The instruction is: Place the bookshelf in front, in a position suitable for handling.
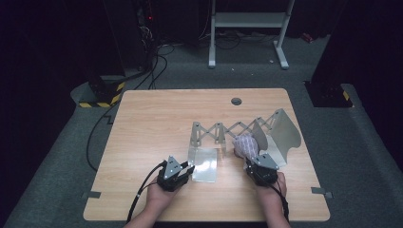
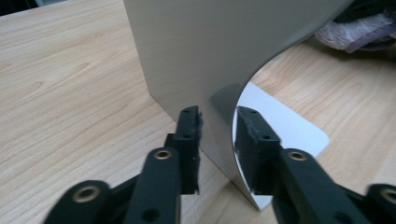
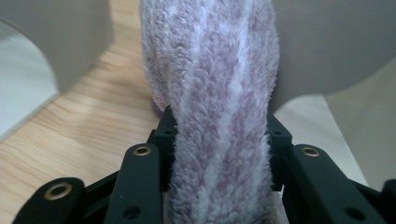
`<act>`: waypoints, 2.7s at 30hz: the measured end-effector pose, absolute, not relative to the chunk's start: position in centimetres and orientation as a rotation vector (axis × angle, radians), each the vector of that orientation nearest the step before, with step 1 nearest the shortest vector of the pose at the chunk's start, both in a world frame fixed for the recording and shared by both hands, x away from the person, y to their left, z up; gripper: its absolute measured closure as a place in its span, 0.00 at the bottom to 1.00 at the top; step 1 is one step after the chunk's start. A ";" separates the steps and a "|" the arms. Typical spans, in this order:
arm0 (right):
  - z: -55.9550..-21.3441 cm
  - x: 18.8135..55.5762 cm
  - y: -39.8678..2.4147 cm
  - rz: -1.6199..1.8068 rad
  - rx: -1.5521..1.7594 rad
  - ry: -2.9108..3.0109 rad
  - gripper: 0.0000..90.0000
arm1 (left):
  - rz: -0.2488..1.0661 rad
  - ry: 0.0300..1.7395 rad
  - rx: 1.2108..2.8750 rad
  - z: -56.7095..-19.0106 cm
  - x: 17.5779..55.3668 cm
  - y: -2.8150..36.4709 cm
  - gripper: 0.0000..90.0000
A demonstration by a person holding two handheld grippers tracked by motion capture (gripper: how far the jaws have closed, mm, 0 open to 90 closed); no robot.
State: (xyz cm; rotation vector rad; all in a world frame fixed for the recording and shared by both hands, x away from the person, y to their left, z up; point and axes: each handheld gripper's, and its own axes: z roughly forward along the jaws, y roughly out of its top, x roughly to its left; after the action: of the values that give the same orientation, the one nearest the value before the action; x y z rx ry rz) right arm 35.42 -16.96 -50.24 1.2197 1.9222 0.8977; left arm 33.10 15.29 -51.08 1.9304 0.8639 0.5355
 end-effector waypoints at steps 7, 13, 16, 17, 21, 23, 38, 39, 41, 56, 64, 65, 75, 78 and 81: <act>-47.4 34.1 -15.9 1.018 1.151 1.871 0.67 | 0.538 0.827 1.924 -50.8 30.1 18.7 0.63; -43.5 32.4 -14.7 1.143 1.069 1.780 0.67 | 0.541 0.910 1.882 -51.3 30.6 20.9 0.63; -41.9 31.6 -13.9 1.202 1.020 1.744 0.67 | 0.543 0.901 1.890 -51.3 30.7 20.9 0.63; -41.2 31.3 -13.4 1.228 1.000 1.731 0.67 | 0.542 0.899 1.894 -51.4 30.7 20.9 0.63; -39.7 30.2 -11.6 1.298 0.922 1.722 0.67 | 0.536 0.896 1.899 -51.5 30.7 20.8 0.63; -39.7 29.8 -10.6 1.307 0.887 1.749 0.68 | 0.533 0.898 1.899 -51.5 30.7 20.8 0.63; -48.1 33.7 -7.8 1.047 0.972 2.002 0.69 | 0.529 0.880 1.916 -51.6 30.7 20.3 0.67; -48.2 33.9 -8.1 1.035 0.982 1.996 0.68 | 0.527 0.879 1.914 -51.6 30.6 20.3 0.68; -48.5 34.1 -8.9 1.015 1.009 1.984 0.69 | 0.528 0.873 1.923 -51.6 30.6 20.2 0.68; -49.7 34.8 -7.3 0.995 1.026 2.023 0.68 | 0.513 0.868 1.931 -51.7 30.5 19.9 0.68; -50.8 36.8 -5.0 0.946 1.067 2.072 0.68 | 0.502 0.857 1.938 -51.7 30.5 19.9 0.68; -50.6 36.9 -4.9 0.946 1.064 2.069 0.68 | 0.501 0.856 1.939 -51.7 30.5 19.9 0.68; -45.5 36.6 -5.2 1.054 1.009 1.933 0.68 | 0.503 0.860 1.938 -51.7 30.5 20.0 0.68; -43.7 36.3 -5.3 1.094 0.983 1.875 0.68 | 0.503 0.866 1.934 -51.7 30.5 20.0 0.68; -42.5 35.8 -5.3 1.116 0.954 1.838 0.68 | 0.504 0.863 1.937 -51.7 30.5 20.1 0.68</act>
State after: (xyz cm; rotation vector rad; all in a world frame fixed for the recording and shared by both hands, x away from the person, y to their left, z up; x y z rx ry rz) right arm 35.77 -5.28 -42.50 0.9542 1.8381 1.1156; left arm 30.53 20.07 -51.73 1.9366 0.8632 0.5041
